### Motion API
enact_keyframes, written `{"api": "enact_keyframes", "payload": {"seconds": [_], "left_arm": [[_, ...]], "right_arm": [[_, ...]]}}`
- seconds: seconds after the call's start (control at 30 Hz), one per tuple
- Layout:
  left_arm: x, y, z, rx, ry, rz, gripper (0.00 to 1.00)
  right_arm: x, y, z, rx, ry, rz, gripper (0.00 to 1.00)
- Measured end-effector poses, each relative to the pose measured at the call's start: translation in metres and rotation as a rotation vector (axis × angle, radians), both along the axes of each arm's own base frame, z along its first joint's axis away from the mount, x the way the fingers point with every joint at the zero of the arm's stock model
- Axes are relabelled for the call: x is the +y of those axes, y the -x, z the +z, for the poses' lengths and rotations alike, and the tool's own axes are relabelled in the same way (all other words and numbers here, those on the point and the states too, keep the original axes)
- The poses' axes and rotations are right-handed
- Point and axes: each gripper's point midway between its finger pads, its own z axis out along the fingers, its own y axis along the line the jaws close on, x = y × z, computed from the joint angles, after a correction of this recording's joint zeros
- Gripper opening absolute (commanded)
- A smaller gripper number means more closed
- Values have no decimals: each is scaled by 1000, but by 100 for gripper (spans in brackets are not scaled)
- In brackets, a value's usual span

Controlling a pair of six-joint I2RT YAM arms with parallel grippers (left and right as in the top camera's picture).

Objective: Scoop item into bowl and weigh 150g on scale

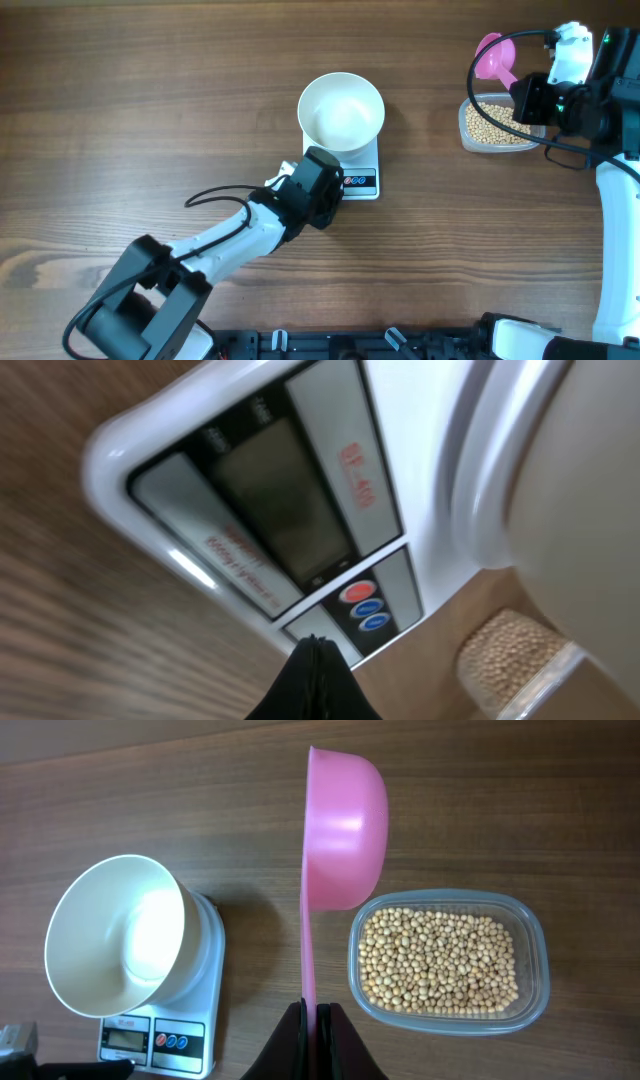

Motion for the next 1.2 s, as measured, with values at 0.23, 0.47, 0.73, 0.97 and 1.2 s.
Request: {"api": "enact_keyframes", "payload": {"seconds": [0.23, 0.47, 0.73, 0.97, 1.2], "left_arm": [[-14, -17, 4, -63, 64, 13, 4], [-15, -19, -10, -49, 56, 20, 4], [-17, -28, -7, -89, 66, 36, 4], [-14, -30, -7, -100, 52, 50, 4], [-13, -31, -7, -102, 50, 53, 4]], "right_arm": [[0, 0, 0, 0, 0, 0, 4], [0, 0, 0, -1, 2, 3, 4], [0, -1, 1, -4, 3, 3, 4], [0, -2, 2, -13, 4, 3, 4], [0, -2, 2, -13, 5, 3, 4]]}}
